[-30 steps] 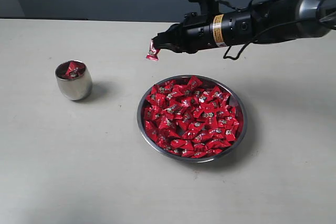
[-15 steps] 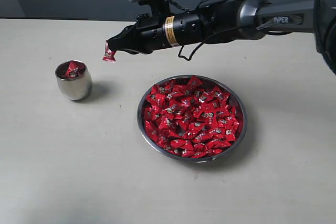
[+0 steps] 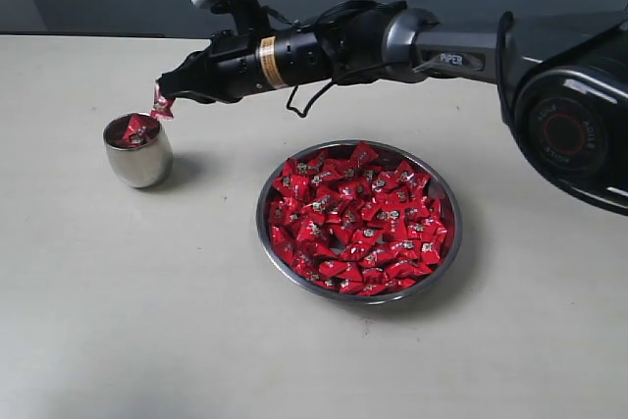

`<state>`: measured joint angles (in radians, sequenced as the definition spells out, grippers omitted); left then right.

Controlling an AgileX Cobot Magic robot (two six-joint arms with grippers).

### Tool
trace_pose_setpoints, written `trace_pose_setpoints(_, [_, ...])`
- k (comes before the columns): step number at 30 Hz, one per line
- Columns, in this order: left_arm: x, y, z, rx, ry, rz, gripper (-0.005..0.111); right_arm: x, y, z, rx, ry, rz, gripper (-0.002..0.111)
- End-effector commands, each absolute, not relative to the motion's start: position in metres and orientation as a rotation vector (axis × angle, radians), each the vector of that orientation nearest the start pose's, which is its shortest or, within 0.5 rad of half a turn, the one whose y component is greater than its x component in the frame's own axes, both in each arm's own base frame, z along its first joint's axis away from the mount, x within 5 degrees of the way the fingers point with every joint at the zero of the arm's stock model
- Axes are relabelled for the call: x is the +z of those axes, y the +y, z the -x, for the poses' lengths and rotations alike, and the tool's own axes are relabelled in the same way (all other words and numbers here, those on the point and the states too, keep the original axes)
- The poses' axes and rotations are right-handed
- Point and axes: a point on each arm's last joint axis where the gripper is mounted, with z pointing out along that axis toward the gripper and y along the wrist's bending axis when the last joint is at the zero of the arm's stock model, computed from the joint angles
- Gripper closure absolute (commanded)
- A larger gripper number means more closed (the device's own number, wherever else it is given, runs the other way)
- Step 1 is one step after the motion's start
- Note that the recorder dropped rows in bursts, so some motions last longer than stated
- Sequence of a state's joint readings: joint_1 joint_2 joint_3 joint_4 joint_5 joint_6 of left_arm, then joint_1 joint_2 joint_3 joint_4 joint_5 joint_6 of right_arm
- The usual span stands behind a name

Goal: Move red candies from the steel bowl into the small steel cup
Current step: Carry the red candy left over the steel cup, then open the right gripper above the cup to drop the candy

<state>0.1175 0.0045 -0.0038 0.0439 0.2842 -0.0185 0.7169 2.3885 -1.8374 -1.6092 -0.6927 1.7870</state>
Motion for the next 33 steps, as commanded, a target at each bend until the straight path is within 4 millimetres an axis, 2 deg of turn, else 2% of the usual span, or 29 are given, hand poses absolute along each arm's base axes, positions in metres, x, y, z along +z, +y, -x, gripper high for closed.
trace_pose_setpoints(1, [0.187,0.008,-0.054,0.114,1.767,0.093,0.106,0.164,0.406,-0.354,1.263,1.914,1.053,0.109])
trace_pose_setpoints(8, [0.187,0.008,-0.054,0.114,1.767,0.093,0.106,0.162,0.419,-0.349,1.283,1.906,1.065,0.109])
trace_pose_setpoints(33, [0.187,0.008,-0.054,0.114,1.767,0.093,0.106,0.147,0.429,-0.346,1.221,1.947,1.014,0.109])
